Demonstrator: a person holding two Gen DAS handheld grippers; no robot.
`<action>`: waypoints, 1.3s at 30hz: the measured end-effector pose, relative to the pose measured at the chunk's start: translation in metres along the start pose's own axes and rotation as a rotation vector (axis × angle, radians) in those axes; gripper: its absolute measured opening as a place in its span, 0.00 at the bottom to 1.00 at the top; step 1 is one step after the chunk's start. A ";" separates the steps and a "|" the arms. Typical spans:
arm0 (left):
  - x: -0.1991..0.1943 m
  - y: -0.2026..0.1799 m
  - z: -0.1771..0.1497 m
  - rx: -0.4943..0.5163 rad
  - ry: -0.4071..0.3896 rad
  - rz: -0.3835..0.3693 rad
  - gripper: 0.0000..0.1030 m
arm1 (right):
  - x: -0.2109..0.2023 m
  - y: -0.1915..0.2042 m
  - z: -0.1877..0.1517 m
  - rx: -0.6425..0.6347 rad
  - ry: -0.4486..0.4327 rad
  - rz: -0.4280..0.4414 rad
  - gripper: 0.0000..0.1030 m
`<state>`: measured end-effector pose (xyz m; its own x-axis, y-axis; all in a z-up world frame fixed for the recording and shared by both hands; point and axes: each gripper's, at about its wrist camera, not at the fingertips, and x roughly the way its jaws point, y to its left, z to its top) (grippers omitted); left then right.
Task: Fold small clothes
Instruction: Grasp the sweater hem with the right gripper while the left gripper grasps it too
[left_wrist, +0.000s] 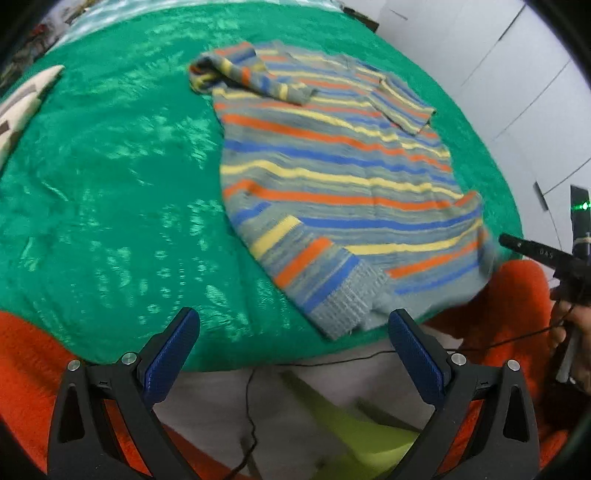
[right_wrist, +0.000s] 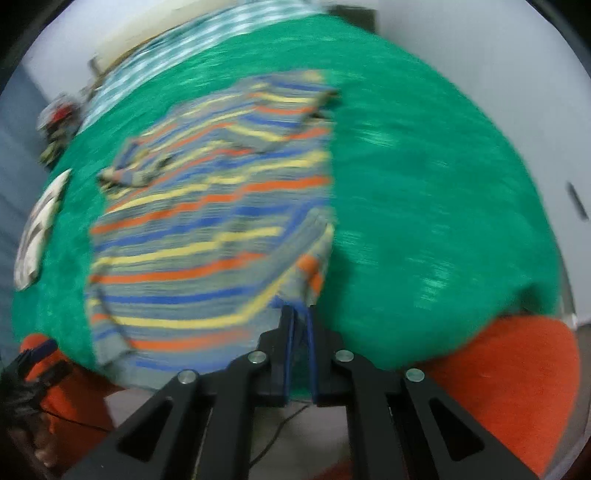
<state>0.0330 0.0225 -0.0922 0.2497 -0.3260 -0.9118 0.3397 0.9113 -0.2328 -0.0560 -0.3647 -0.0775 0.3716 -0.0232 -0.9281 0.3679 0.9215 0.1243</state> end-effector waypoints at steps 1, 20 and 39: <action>0.003 -0.003 0.001 0.010 0.004 0.007 0.99 | 0.004 -0.012 -0.001 0.028 0.012 -0.002 0.01; -0.023 0.040 -0.031 0.046 0.126 0.216 0.19 | -0.007 -0.040 -0.009 0.053 -0.008 0.061 0.38; 0.011 0.015 -0.012 0.017 0.129 -0.007 0.04 | 0.039 -0.020 -0.015 -0.224 0.314 0.220 0.05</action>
<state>0.0301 0.0359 -0.1102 0.1291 -0.2962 -0.9464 0.3563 0.9045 -0.2345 -0.0614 -0.3779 -0.1215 0.1308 0.2703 -0.9539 0.1024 0.9533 0.2842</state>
